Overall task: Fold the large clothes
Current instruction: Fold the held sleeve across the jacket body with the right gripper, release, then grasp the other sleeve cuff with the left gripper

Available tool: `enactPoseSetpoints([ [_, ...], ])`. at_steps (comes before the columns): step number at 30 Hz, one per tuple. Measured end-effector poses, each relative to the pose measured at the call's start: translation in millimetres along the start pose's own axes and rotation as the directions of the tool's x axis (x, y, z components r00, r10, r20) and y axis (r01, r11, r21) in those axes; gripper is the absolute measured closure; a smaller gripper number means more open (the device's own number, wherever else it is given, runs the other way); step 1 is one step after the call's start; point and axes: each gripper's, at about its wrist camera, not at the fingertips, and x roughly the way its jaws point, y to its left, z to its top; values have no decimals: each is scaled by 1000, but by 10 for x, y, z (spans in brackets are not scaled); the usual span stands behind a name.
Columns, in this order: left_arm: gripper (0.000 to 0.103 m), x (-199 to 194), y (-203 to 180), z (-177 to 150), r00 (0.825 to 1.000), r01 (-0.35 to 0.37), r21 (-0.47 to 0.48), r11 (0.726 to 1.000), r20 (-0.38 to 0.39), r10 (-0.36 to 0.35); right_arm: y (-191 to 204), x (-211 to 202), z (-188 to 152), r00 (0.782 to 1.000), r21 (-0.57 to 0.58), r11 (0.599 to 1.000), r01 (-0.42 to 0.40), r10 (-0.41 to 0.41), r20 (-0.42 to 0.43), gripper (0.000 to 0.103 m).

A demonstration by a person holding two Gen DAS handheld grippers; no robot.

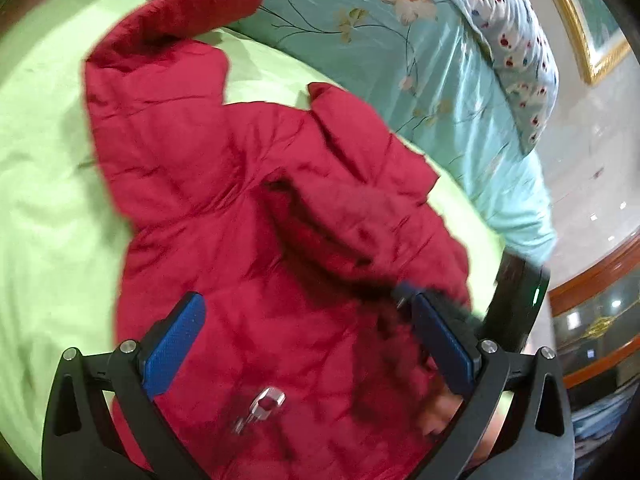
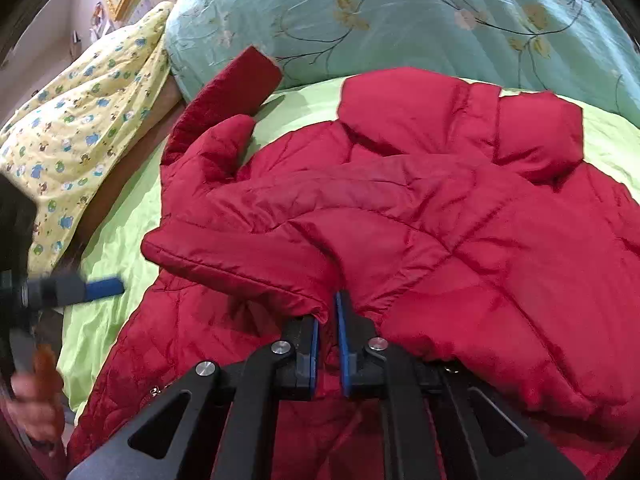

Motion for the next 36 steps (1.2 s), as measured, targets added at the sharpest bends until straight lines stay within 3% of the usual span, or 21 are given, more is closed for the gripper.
enactPoseSetpoints([
  [5,0,462,45,347,995,57,-52,997,-76,-61,42,39,-36,1000,0,1000,-8,8,1,89],
  [6,7,556,40,389,994,56,-47,997,-89,-60,38,40,-46,1000,3,1000,-11,11,2,88],
  [7,26,630,42,416,993,44,-40,998,-104,-48,25,29,-54,1000,7,1000,-14,14,2,88],
  [8,37,729,45,435,991,28,-33,999,-127,-32,11,14,-60,1000,12,1000,-17,17,0,88],
  [9,63,770,51,431,989,28,-29,999,-142,-31,5,1,-68,1000,15,1000,-19,19,-3,88],
  [13,77,821,31,412,989,-2,38,999,-146,7,-17,-105,-146,999,30,999,-31,32,-25,82],
  [16,80,748,-50,409,991,-70,154,986,-102,86,-107,-302,-210,997,86,994,-66,68,-23,62],
  [19,80,700,-160,387,979,-174,317,932,-41,197,-327,-709,-229,997,151,987,-48,39,64,55],
  [21,80,717,-246,346,964,-241,411,879,0,264,-512,-899,-210,991,183,982,52,-73,111,38],
  [22,80,737,-279,328,959,-262,438,860,15,284,-615,-946,-199,985,199,975,99,-124,118,37],
  [24,77,773,-324,285,943,-310,483,819,47,329,-871,-935,-197,977,248,954,169,-195,86,37],
  [28,65,652,-387,185,899,-428,516,743,154,411,-1189,-689,-357,977,294,933,205,-213,-6,38],
  [29,61,559,-390,174,879,-471,496,729,195,435,-1204,-636,-413,977,290,934,209,-215,-13,38],
  [30,60,486,-373,174,869,-491,480,726,216,445,-1210,-607,-456,974,279,935,220,-225,-12,38],
  [31,60,362,-361,178,869,-495,452,742,238,435,-1184,-573,-481,969,259,936,240,-246,-7,38],
  [34,60,123,-356,175,927,-370,392,843,217,306,-1160,-519,-495,961,253,930,268,-277,0,36],
  [36,60,153,-410,136,957,-284,396,873,176,232,-1130,-500,-526,956,250,927,281,-293,11,35],
])
